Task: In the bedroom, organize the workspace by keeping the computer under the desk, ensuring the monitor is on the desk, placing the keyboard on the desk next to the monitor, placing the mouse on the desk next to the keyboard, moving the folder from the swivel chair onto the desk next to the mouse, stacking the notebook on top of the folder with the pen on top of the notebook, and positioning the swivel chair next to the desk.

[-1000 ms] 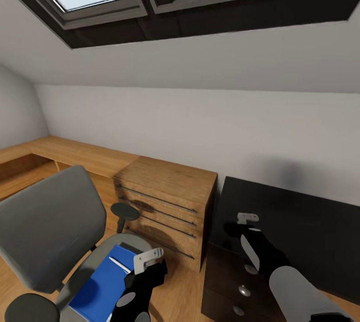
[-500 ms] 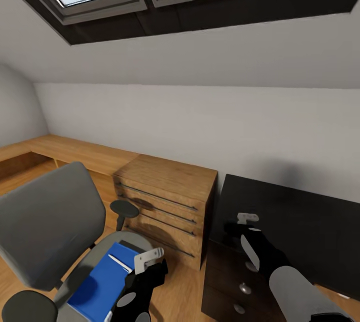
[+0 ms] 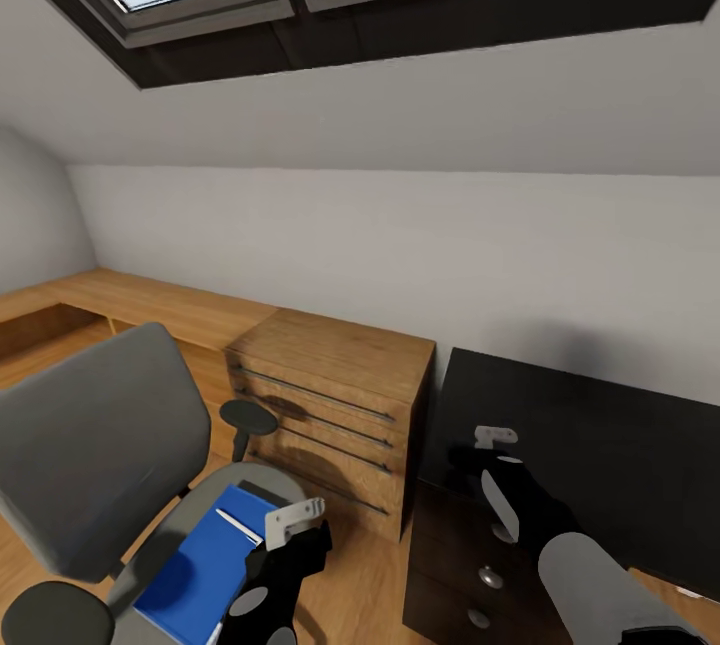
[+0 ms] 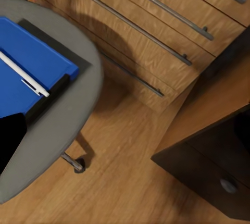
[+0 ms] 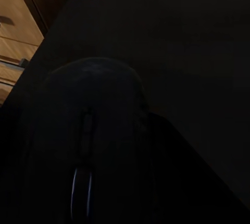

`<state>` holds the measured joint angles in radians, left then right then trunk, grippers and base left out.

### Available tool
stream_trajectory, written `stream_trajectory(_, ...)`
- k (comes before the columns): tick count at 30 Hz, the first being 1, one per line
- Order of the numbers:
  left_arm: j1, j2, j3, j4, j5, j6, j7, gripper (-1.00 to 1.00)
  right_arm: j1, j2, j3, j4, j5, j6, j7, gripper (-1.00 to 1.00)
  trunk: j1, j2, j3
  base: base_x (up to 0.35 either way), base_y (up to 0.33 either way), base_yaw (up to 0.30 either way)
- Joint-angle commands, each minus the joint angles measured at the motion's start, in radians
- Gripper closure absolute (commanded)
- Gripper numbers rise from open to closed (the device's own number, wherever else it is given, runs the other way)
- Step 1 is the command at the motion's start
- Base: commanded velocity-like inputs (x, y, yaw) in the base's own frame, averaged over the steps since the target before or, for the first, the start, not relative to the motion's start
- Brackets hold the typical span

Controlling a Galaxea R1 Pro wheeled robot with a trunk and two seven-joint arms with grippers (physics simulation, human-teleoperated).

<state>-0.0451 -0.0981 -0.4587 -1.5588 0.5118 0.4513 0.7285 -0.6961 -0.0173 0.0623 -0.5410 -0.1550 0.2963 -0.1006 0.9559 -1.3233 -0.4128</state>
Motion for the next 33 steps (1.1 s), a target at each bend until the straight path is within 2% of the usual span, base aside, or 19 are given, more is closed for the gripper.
stream_trajectory(1, -0.001, 0.003, -0.001, -0.001, 0.007, 0.003, 0.008, -1.00, 0.000, -0.001, 0.007, -0.001, -0.014, 0.005, -0.009, 1.00, 0.000, -0.001, -0.001, 0.184, 0.000, 0.000)
stream_trajectory(15, -0.001, 0.009, -0.002, -0.001, 0.007, 0.003, 0.006, -1.00, -0.001, -0.001, 0.007, -0.001, -0.014, 0.006, -0.010, 1.00, 0.000, -0.001, -0.001, 0.037, 0.000, 0.000)
stream_trajectory(16, -0.001, 0.009, -0.002, -0.001, 0.007, 0.003, 0.006, -1.00, -0.001, -0.001, 0.007, -0.001, -0.014, 0.006, -0.010, -1.00, 0.000, -0.001, -0.001, 0.000, 0.000, 0.000)
stream_trajectory(21, -0.001, 0.009, -0.001, -0.001, 0.007, 0.003, 0.007, -1.00, -0.001, -0.001, 0.007, -0.001, -0.014, 0.006, -0.010, -1.00, 0.000, -0.001, -0.001, 0.000, 0.000, 0.000)
stream_trajectory(28, -0.001, 0.009, 0.000, -0.001, 0.007, 0.003, 0.007, -1.00, 0.000, -0.003, 0.007, -0.011, -0.014, 0.006, -0.008, -1.00, -0.027, 0.048, 0.021, 0.000, 0.000, 0.000)
stream_trajectory(33, -0.001, 0.009, 0.003, -0.001, 0.007, 0.003, 0.008, -1.00, 0.000, -0.004, 0.005, -0.078, -0.015, 0.012, -0.009, -1.00, -0.046, 0.083, 0.036, 0.000, 0.000, 0.000)
